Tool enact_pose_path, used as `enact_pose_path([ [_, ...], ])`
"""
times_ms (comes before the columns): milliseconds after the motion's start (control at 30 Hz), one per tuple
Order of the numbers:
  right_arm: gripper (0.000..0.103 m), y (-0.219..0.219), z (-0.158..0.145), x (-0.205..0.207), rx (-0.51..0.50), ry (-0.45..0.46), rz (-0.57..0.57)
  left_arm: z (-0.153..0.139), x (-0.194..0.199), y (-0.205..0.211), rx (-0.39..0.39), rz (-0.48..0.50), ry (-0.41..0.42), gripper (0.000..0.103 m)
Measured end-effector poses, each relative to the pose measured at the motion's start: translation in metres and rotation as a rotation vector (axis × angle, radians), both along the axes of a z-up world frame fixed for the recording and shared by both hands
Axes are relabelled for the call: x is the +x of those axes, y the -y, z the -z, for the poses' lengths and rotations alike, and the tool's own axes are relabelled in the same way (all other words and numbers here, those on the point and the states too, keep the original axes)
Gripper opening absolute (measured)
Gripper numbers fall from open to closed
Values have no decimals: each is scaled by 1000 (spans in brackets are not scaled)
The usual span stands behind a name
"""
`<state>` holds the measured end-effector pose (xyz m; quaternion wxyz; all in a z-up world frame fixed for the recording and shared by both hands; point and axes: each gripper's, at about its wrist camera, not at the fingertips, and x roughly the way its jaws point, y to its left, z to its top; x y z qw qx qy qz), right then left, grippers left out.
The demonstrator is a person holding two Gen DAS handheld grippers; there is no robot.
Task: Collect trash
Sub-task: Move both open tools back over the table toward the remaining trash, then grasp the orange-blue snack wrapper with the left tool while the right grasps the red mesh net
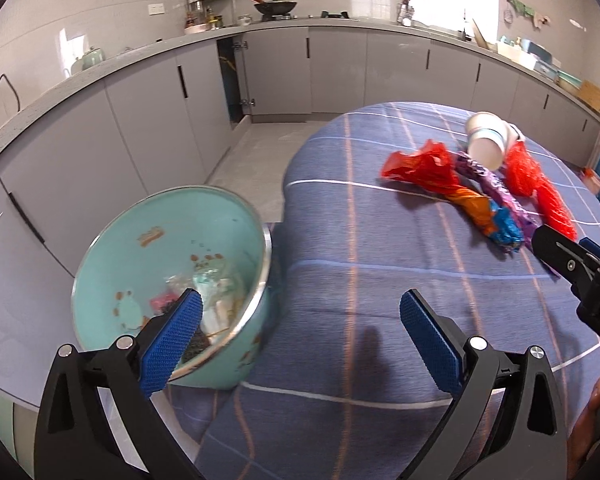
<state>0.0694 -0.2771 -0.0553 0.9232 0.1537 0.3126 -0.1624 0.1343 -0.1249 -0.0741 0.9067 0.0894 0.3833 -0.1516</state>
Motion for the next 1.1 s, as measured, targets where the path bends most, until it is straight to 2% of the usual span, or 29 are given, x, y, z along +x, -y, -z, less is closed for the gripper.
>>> enact_pose_path([
  [167,86,24,0,-11,15,-3,47,-2,-1,17,-1,24,4,97],
  [700,65,95,4,-36,75,-15,159,-6,3,76,-16,99,-6,97],
  [867,61,112,0,-26,74,-16,172,-10,11,95,-29,98,2,96],
  [933,55,118,1,-19,77,-32,175,-11,14,105,-33,100,-1,95],
  [1100,48,132,8,-1,98,-74,156,-12,24,127,-30,93,-3,90],
])
